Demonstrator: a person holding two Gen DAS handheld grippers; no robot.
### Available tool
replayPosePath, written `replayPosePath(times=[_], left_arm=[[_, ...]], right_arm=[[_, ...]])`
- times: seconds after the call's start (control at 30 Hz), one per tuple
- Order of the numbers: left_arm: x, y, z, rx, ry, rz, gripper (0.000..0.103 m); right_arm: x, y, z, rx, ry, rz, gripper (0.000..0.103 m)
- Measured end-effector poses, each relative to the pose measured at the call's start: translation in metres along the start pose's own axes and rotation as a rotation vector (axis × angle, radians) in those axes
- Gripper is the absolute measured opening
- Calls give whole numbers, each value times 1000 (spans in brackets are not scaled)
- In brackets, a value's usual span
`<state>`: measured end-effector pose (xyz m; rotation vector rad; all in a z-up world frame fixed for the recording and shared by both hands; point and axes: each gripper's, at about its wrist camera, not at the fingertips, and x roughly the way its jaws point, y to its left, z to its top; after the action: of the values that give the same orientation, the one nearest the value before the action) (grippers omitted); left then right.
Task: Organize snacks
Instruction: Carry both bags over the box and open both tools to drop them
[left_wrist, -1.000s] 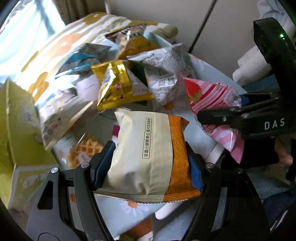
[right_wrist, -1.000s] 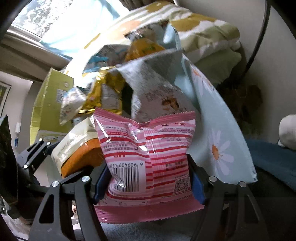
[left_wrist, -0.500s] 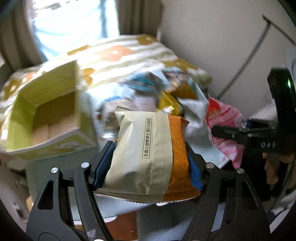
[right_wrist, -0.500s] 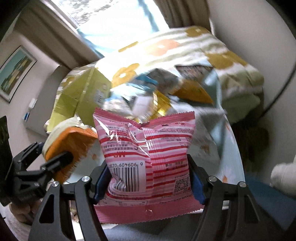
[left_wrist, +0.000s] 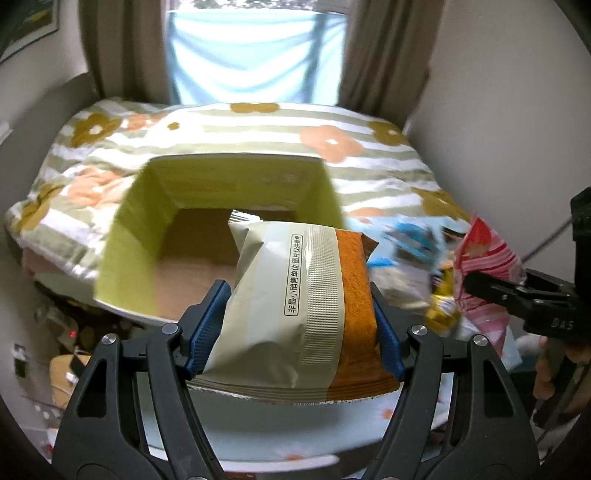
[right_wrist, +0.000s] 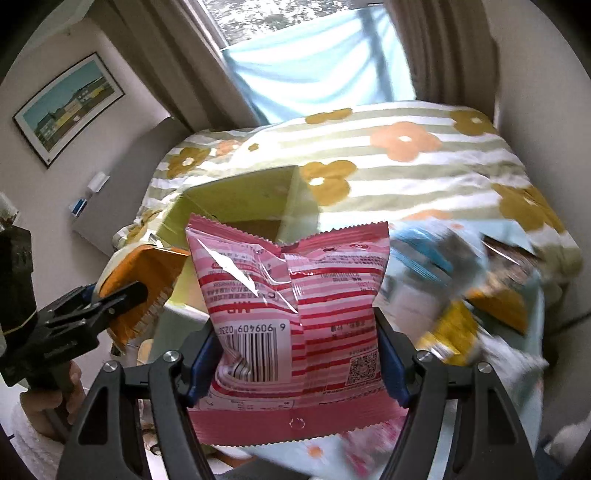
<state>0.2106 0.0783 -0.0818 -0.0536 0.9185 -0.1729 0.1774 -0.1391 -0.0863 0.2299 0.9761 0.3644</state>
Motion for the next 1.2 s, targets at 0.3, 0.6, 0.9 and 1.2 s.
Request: replayPosePath(times=[0.3,0.6,0.9,1.2], left_arm=[[60,95,30,0,78,55,69],[138,130,26,46,238,26,70],[144,134,22,117,239,77,103],[106,133,15,79,201,115,103]], right_arm=[[84,75,42,-36,50,26,70],[147,89,46,-9,129,-64,70],[169,90,51,-13,178,-93,70],[172,98,53,-56,184,-87,70]])
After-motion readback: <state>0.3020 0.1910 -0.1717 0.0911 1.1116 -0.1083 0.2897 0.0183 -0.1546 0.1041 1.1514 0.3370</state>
